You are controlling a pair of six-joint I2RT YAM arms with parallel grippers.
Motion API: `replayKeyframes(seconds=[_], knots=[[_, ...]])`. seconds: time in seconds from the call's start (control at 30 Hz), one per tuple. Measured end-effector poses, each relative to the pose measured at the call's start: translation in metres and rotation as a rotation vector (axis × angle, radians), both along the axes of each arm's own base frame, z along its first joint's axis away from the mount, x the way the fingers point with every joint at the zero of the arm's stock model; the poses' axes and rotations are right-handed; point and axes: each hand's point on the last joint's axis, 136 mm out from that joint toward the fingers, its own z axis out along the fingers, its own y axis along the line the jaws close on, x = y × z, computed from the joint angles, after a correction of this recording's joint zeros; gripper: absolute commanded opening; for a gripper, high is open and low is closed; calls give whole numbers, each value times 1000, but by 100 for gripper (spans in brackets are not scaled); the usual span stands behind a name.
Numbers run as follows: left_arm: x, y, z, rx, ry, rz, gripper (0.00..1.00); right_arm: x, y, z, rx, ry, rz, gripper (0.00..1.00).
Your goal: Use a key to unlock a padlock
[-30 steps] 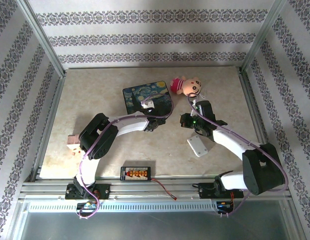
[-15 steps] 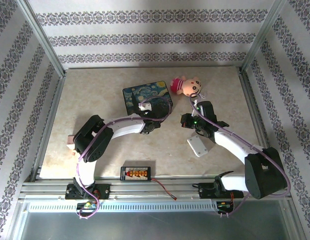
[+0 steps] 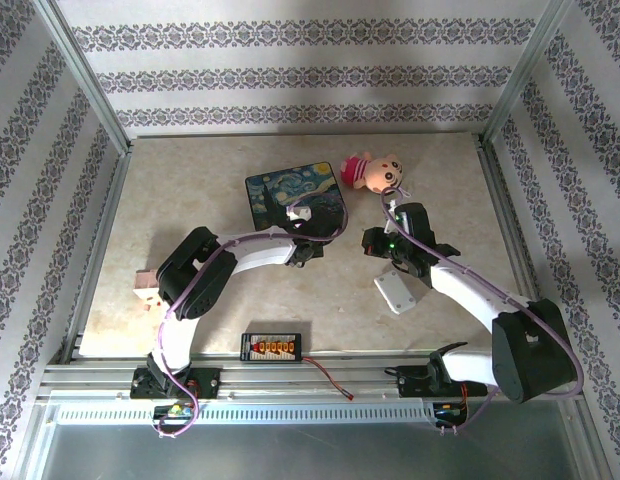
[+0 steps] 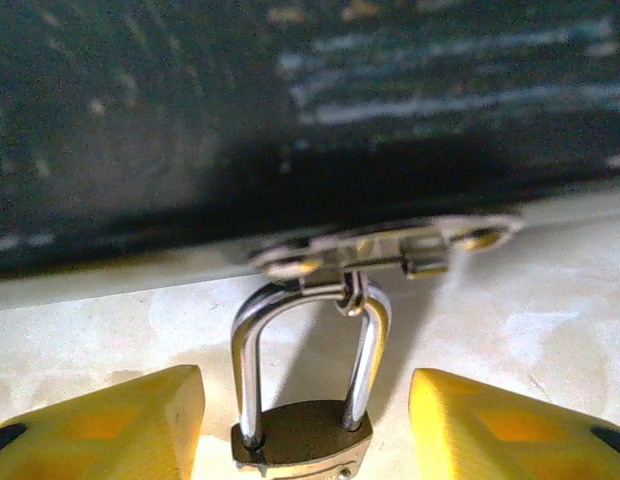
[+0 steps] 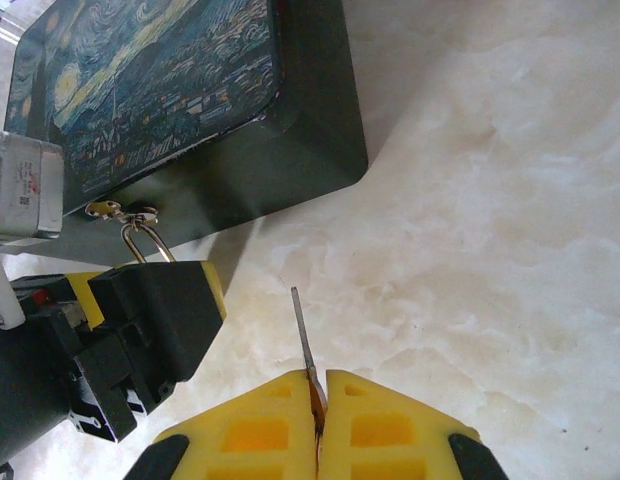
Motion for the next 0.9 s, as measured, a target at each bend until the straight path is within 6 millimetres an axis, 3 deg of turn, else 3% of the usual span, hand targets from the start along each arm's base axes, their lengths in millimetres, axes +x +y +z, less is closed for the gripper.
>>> replayKeyframes(seconds=[0.13,0.43,0.67,0.8,0.9], knots=[[0,0,-2,3,4,0,55,-1,0,-1,-1,3,0,0],[-1,0,-4,3,9,-1,41,-1,0,-1,1,4,-2,0],[-1,-1,-9,4,17,-6,41,-1,0,-1,1,5,-2,0],[-2,-1,-10,7,20,-7,31,-3,-1,-2,1,6,-3,0],[-1,-1,-10,7,19,-8,31,-7,-2,-4,2,9,-5,0]])
